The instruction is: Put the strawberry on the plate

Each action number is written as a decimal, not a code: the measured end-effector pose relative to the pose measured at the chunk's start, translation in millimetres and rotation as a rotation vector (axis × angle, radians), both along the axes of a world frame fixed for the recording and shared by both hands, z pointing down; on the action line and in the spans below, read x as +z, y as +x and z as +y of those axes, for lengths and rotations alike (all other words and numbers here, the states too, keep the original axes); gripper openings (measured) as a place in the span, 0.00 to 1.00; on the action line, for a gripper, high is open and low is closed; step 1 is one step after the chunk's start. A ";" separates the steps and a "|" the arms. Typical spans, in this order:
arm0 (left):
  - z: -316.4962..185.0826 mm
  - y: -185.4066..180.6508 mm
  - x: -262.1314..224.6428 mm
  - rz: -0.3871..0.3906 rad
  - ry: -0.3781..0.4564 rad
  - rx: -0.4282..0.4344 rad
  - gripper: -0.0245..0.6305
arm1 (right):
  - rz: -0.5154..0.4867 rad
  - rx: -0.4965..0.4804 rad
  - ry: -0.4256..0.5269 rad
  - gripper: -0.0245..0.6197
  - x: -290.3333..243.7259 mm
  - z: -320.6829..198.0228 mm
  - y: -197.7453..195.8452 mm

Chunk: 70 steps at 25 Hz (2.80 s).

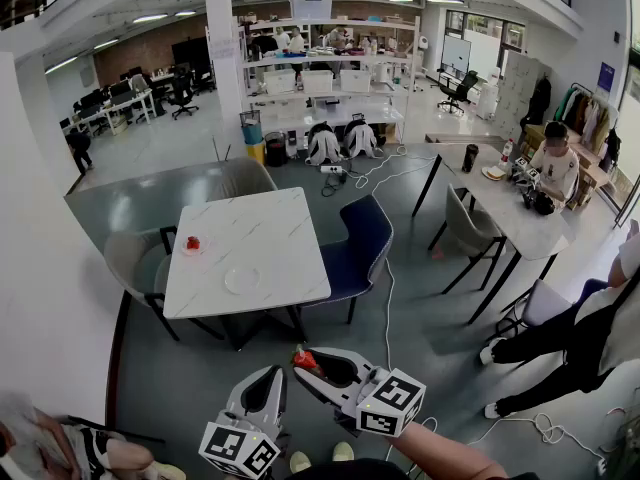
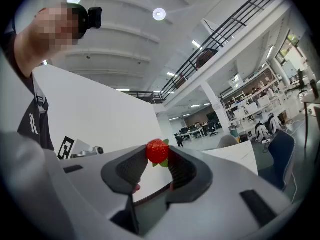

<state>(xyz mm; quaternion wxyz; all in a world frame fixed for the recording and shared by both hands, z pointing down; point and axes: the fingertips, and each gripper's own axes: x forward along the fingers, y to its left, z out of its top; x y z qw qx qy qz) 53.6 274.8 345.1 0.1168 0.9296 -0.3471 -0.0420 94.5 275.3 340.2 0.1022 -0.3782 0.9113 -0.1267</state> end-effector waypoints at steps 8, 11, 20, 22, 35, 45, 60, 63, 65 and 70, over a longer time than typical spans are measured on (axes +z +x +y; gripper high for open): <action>-0.9 7.8 4.1 0.004 -0.007 -0.005 0.05 | 0.002 -0.009 -0.001 0.25 1.6 -0.6 7.5; -1.2 9.4 2.3 0.003 -0.004 -0.010 0.05 | 0.001 -0.010 -0.001 0.25 0.5 -0.9 9.8; -4.4 6.5 -2.6 0.010 0.018 -0.041 0.05 | -0.018 -0.061 -0.006 0.25 -2.5 -3.5 7.1; -7.2 7.0 -4.6 0.009 0.024 -0.049 0.05 | -0.020 -0.065 -0.006 0.25 -3.4 -7.0 8.9; -25.8 -19.8 -3.3 -0.006 0.051 -0.164 0.05 | -0.023 -0.121 -0.017 0.25 2.4 -30.7 -4.7; -89.8 -56.5 2.1 -0.015 0.058 -0.165 0.05 | -0.018 -0.116 -0.036 0.25 4.2 -90.0 -42.0; -234.2 -121.1 14.5 -0.017 0.084 -0.059 0.05 | -0.005 -0.005 -0.049 0.25 14.1 -226.6 -104.2; -255.8 -130.2 22.2 -0.016 0.077 -0.049 0.05 | 0.013 0.013 -0.065 0.25 22.3 -245.9 -110.9; -268.0 -133.1 29.4 -0.014 0.067 -0.044 0.05 | 0.027 0.018 -0.071 0.25 27.1 -257.8 -115.2; -301.4 -138.6 50.9 -0.024 0.042 -0.049 0.05 | 0.045 0.009 -0.102 0.25 47.1 -290.6 -125.6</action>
